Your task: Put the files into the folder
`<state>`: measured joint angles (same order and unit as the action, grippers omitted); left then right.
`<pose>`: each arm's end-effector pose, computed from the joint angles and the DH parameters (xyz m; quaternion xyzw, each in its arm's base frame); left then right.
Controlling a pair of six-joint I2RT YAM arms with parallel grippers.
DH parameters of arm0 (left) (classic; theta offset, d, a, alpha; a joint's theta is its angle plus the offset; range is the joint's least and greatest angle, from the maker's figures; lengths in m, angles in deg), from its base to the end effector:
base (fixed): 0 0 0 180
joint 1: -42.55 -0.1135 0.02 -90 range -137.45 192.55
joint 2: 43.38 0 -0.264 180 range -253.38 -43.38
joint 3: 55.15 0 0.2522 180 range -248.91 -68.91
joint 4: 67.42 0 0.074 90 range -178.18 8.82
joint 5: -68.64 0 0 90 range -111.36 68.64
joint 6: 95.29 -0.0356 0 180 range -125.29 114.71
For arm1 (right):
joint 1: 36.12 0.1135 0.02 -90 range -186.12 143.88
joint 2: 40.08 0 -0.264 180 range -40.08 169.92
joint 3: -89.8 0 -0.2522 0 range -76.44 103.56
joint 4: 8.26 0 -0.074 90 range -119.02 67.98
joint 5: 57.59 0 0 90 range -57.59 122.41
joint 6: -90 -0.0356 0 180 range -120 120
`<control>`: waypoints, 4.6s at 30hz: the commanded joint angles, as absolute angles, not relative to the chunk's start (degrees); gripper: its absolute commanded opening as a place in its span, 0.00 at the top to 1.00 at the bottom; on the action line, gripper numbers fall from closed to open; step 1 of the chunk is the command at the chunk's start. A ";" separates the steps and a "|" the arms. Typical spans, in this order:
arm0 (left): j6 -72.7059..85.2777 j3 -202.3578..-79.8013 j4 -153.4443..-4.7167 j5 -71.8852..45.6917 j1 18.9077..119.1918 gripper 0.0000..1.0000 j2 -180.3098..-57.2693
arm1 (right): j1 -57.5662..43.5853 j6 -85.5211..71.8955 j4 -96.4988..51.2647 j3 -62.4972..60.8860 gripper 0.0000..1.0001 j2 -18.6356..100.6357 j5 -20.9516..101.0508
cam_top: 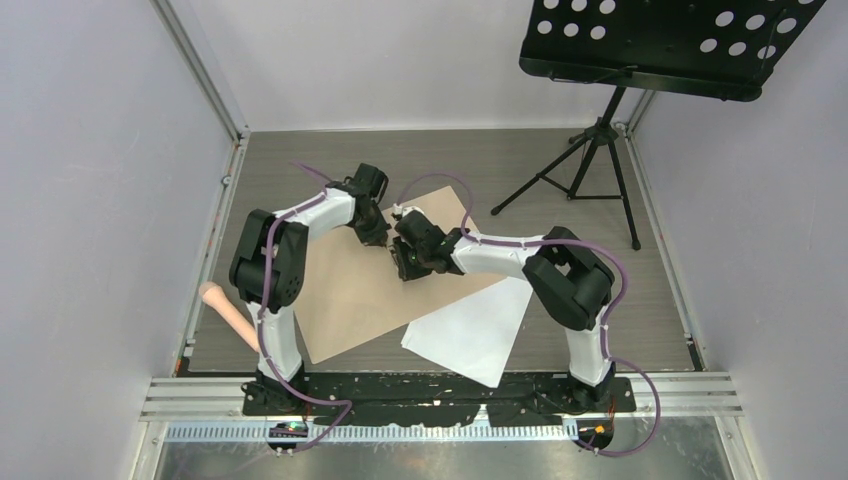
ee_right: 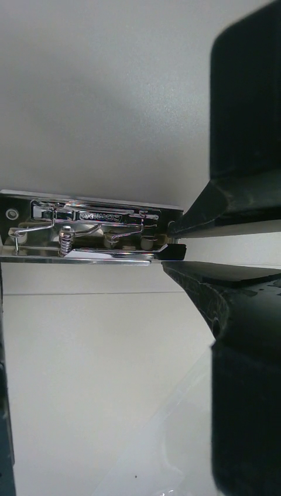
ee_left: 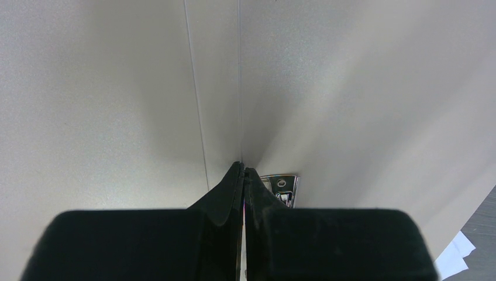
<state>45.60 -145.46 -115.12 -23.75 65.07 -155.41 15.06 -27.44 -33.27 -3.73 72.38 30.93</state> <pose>0.3625 -0.1487 0.1623 -0.2447 0.9528 -0.0903 0.1554 0.2618 0.3239 0.1618 -0.1897 0.9233 0.2020 0.2660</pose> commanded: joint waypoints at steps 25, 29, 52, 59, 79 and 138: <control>43.86 -143.84 -118.13 -22.78 65.58 0.98 -154.96 | 15.11 -29.91 -34.90 -3.58 0.81 70.99 24.54; 43.67 -144.28 -118.33 -22.72 65.66 0.98 -155.30 | 15.10 -30.53 -35.54 -4.51 0.85 70.72 23.08; 42.77 -145.36 -118.94 -22.84 65.67 0.99 -156.41 | 13.55 -35.33 -28.60 -7.69 0.73 66.86 30.12; 42.70 -145.35 -118.97 -22.82 65.67 0.99 -156.41 | 13.35 -35.71 -28.00 -7.49 0.74 66.37 30.26; 42.69 -145.55 -119.10 -22.79 65.67 0.99 -156.67 | 14.49 -34.56 -30.21 -8.06 0.77 68.99 29.94; 41.46 -149.73 -122.69 -21.73 65.75 0.93 -158.44 | 16.75 -47.84 -46.14 -9.15 0.95 80.82 7.11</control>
<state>42.19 -149.53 -120.08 -23.18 65.42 -157.66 18.32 -46.83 -36.96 -3.91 73.56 9.43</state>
